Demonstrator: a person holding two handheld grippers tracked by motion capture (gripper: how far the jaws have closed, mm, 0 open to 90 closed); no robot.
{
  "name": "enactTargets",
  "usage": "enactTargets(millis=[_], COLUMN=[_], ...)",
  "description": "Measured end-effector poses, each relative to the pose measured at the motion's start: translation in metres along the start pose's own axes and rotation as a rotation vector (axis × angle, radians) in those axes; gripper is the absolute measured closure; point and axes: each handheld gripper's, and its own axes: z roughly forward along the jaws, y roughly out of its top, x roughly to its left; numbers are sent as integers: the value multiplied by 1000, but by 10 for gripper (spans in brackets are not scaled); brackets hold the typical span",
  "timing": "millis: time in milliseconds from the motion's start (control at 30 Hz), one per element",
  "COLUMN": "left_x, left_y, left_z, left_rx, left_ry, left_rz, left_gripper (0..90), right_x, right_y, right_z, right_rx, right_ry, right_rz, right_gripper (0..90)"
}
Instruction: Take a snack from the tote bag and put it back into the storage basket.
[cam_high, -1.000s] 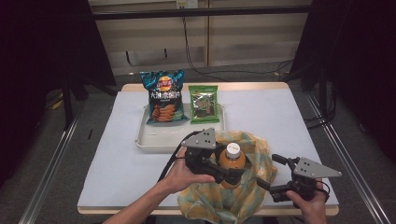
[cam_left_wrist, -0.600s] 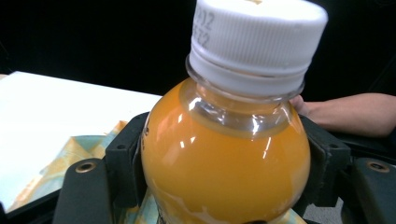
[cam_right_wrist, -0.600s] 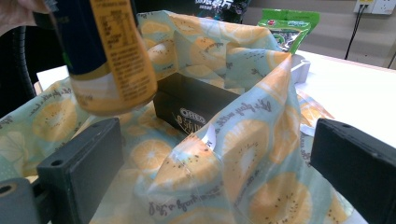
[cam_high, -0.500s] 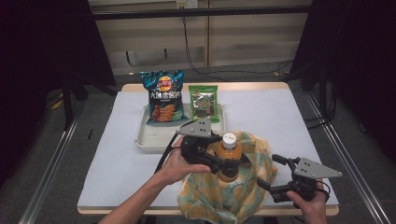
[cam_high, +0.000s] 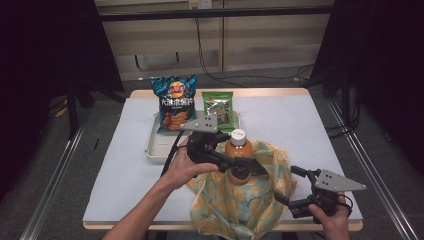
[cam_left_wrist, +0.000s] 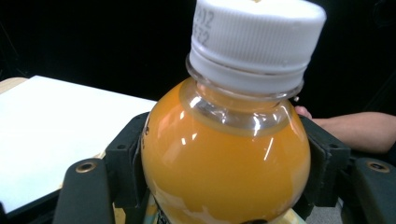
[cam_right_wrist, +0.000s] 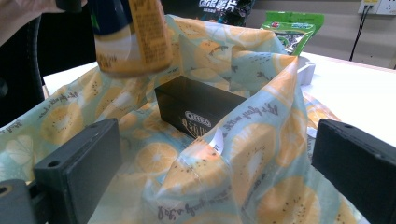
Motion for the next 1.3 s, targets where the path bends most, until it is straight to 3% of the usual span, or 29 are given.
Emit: enactTargets(millis=[100, 400, 533, 833, 900, 1300], left_x=[2, 11, 14, 29, 32, 64], left_y=[6, 17, 24, 36, 38, 32], left_z=[-1, -9, -13, -27, -29, -40], left_rx=[24, -1, 9, -23, -10, -13], left_ry=[2, 0, -8, 27, 40, 82], left_rz=[19, 20, 28, 24, 32, 32], left_gripper=[304, 304, 304, 304, 304, 303], right_x=[0, 0, 0, -1, -1, 0], right_y=[0, 0, 0, -1, -1, -1], right_z=[0, 0, 0, 0, 0, 1], right_rx=[0, -2, 3, -2, 2, 1], right_ry=[-4, -7, -5, -10, -8, -4], right_rz=[-1, -1, 1, -1, -6, -3], right_gripper=[7, 7, 8, 8, 8, 8])
